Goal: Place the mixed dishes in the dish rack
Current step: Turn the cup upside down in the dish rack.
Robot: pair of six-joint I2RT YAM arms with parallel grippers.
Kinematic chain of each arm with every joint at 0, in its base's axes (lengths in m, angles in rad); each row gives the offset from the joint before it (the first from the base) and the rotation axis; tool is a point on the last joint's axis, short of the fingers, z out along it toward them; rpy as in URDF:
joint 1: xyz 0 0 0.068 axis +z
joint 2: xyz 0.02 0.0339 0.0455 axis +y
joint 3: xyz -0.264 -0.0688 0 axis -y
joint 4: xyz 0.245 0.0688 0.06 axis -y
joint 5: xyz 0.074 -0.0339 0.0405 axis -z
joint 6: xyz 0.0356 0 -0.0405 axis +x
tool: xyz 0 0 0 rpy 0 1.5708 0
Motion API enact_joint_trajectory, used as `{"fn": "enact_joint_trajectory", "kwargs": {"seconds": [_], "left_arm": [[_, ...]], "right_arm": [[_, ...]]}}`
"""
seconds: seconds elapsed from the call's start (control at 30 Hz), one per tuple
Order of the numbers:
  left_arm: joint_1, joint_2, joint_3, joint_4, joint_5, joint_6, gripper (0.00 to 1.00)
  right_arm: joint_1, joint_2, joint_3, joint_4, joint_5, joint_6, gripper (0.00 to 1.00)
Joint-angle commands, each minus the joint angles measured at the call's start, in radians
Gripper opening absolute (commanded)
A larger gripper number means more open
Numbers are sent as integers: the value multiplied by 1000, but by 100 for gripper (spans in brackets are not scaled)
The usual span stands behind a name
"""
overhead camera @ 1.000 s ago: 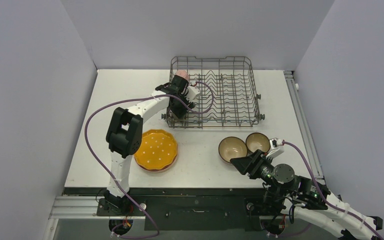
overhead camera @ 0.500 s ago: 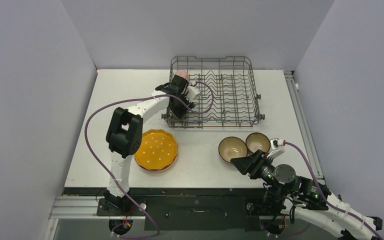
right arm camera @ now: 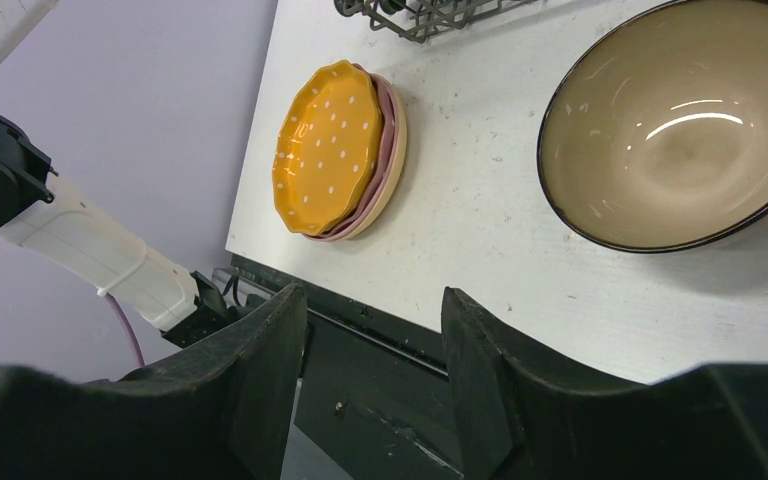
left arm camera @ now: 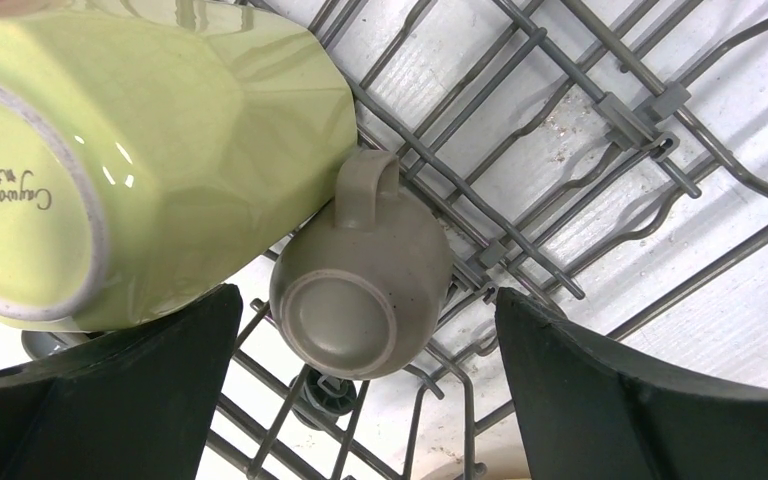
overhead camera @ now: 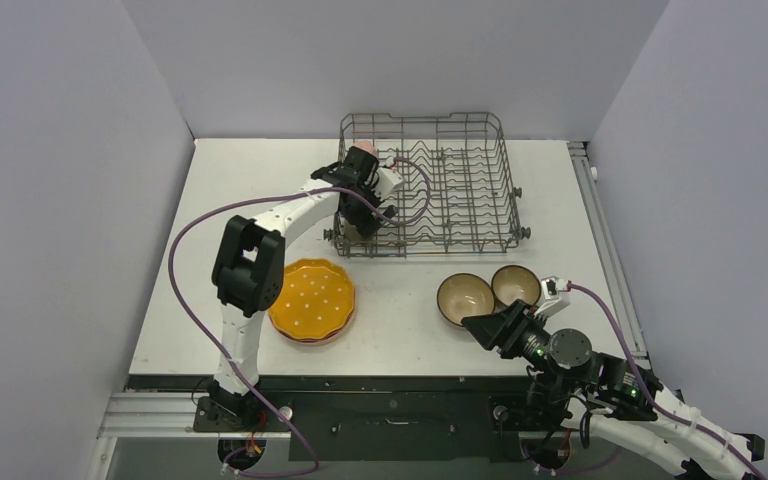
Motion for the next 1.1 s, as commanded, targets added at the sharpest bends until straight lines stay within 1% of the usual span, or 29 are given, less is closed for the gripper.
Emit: {"fn": "enact_joint_trajectory", "kwargs": {"seconds": [0.0,0.43,0.9,1.07], "left_arm": [[-13,-23,16,-53,27,7,96],[-35,-88,5,-69,-5,-1,98],[-82,-228,-31,-76,-12,-22,98],[-115,-283,-56,-69,-10,-40,97]], "right_arm": [[-6,-8,11,-3,18,-2,48],[-6,8,46,-33,41,-19,48],[-5,67,157,-113,97,-55,48],[-6,109,208,-172,137,-70,48]]}}
